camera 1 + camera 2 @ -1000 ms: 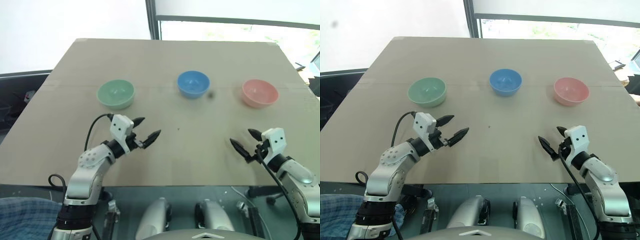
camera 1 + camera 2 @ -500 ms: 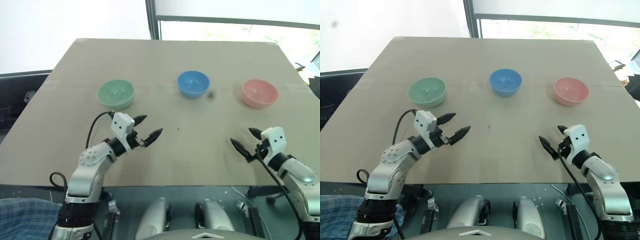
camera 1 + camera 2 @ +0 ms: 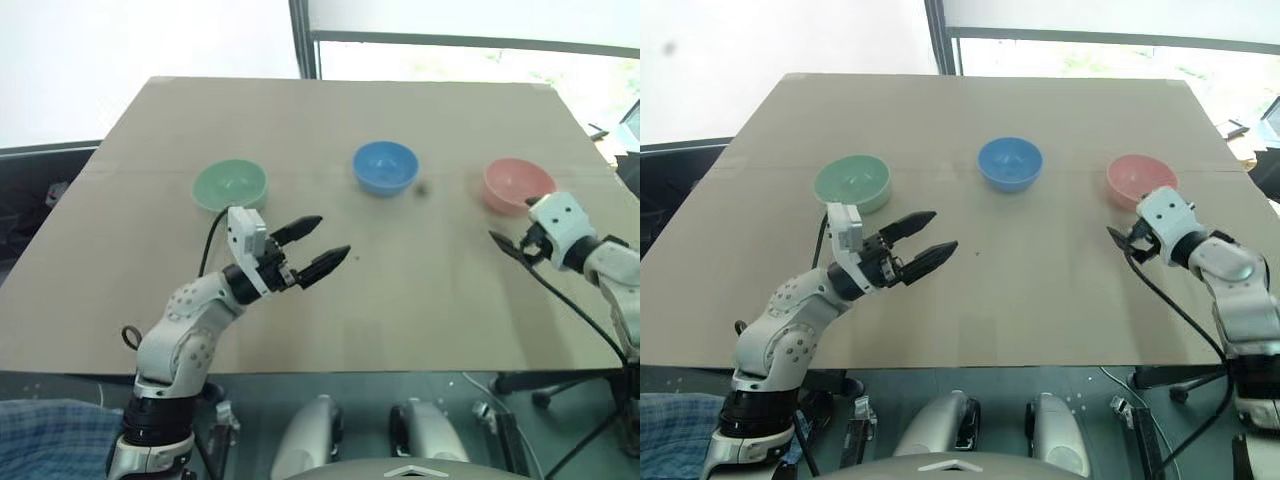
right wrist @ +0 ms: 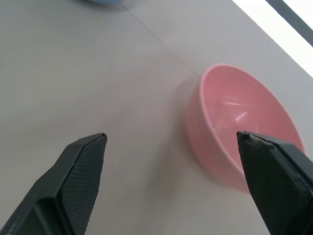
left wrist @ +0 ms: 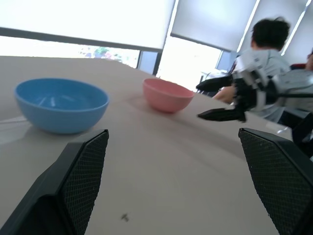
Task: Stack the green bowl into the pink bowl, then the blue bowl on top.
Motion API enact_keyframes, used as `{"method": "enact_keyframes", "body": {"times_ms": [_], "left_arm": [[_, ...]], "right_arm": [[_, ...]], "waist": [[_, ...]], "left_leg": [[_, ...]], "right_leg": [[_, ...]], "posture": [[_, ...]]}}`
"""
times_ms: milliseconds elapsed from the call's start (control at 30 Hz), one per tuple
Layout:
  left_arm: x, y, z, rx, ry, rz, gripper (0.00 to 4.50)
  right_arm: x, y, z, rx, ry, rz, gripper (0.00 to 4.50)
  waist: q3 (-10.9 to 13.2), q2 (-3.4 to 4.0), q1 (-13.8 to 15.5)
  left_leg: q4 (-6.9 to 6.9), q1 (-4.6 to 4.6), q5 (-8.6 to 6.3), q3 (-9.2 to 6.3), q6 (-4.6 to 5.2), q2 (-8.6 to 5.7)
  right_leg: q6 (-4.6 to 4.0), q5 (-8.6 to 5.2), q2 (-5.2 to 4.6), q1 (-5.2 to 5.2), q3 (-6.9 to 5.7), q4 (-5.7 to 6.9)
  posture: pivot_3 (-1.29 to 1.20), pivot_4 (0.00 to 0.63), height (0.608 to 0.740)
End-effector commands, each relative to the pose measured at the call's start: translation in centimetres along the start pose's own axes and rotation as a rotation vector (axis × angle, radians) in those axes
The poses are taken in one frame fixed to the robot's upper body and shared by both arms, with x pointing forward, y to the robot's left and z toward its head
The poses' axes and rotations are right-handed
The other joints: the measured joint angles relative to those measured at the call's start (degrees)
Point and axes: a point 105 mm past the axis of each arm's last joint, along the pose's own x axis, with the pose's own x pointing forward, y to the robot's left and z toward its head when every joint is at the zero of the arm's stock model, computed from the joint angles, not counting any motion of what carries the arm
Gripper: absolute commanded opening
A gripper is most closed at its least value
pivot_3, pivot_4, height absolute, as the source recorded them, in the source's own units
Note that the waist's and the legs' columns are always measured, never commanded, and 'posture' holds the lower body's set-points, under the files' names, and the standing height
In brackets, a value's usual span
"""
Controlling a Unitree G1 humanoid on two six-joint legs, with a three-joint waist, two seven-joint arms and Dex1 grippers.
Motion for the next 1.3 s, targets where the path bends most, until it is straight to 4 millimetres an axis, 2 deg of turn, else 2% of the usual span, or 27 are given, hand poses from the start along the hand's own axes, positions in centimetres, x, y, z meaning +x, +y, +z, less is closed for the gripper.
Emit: {"method": "enact_keyframes", "body": {"times_ms": [33,167,367,567,667,733,767,933,967,1167,1300], "left_arm": [[0.5,-1.3,1.7,0.040,-0.036,-0.064,4.50],[0.7,-1.9,2.1,0.067,-0.023,-0.088,4.50],[0.6,-1.9,2.0,0.102,-0.001,-0.078,4.50],[0.6,-1.8,2.1,0.120,-0.002,-0.063,4.50],[0.6,-1.8,2.1,0.123,-0.011,-0.051,4.50],[0.7,-1.8,2.1,0.122,-0.016,-0.046,4.50],[0.7,-1.8,2.1,0.122,-0.019,-0.044,4.50],[0.8,-1.8,2.1,0.122,-0.027,-0.036,4.50],[0.8,-1.8,2.0,0.122,-0.027,-0.034,4.50],[0.6,-1.9,1.8,0.120,-0.023,-0.025,4.50],[0.2,-1.8,1.6,0.121,-0.005,-0.012,4.50]], "right_arm": [[1.2,-1.6,0.2,-0.088,0.044,0.017,4.47],[3.0,-2.2,-0.3,-0.147,0.108,0.056,4.47],[4.9,-1.8,-1.7,-0.206,0.214,0.161,4.47],[5.9,-2.6,-1.5,-0.259,0.247,0.173,4.47],[6.0,-3.1,-1.2,-0.267,0.247,0.173,3.78],[6.1,-3.3,-1.1,-0.276,0.252,0.174,2.91],[6.1,-3.4,-1.1,-0.280,0.254,0.173,2.70],[6.1,-3.6,-1.1,-0.291,0.260,0.178,0.39],[6.1,-3.7,-1.1,-0.293,0.260,0.178,0.06],[6.0,-3.6,-0.8,-0.304,0.243,0.190,0.06],[6.4,-2.1,1.4,-0.292,0.137,0.264,0.06]], "waist": [[0.0,0.00,0.0],[0.0,-0.01,0.1],[0.0,-0.01,0.0],[0.0,-0.01,-0.3],[0.0,-0.01,-0.2],[0.0,0.00,-0.2],[0.0,0.01,-0.2],[0.0,0.01,-0.3],[0.0,0.01,-0.4],[0.0,0.01,-0.9],[0.0,0.04,-1.4]], "left_leg": [[-0.01,0.04,0.01,-0.01,-0.01,0.02],[-0.02,0.02,0.01,-0.01,-0.02,0.03],[-0.02,0.00,0.02,0.00,-0.03,0.03],[0.00,0.03,0.02,0.01,-0.04,0.02],[-0.01,0.03,0.03,0.01,-0.05,0.02],[-0.02,0.01,0.03,0.01,-0.05,0.02],[-0.02,0.01,0.02,0.01,-0.05,0.02],[-0.03,0.01,0.03,0.01,-0.06,0.02],[-0.03,0.01,0.03,0.01,-0.06,0.02],[-0.04,0.01,0.03,0.01,-0.06,0.02],[-0.04,0.00,0.02,0.00,-0.06,0.02]], "right_leg": [[0.00,0.00,0.05,0.03,-0.01,0.00],[-0.01,-0.01,0.08,0.02,-0.01,-0.01],[-0.01,0.00,0.07,0.02,0.01,-0.06],[0.00,0.00,0.08,0.03,0.02,-0.04],[-0.01,0.00,0.07,0.03,0.02,-0.04],[-0.01,0.00,0.06,0.02,0.02,-0.05],[-0.01,0.00,0.06,0.01,0.03,-0.05],[-0.01,0.00,0.06,0.01,0.03,-0.05],[-0.01,0.00,0.06,0.01,0.03,-0.05],[-0.01,0.00,0.05,0.01,0.03,-0.04],[0.00,0.01,0.04,0.00,0.03,-0.04]], "posture": [[0.00,0.150,0.740],[0.00,0.150,0.740],[0.00,0.150,0.740],[0.00,0.150,0.740],[0.00,0.150,0.740],[0.00,0.150,0.740],[0.00,0.150,0.740],[0.00,0.150,0.740],[0.00,0.150,0.740],[0.00,0.150,0.740],[0.00,0.150,0.740]]}}
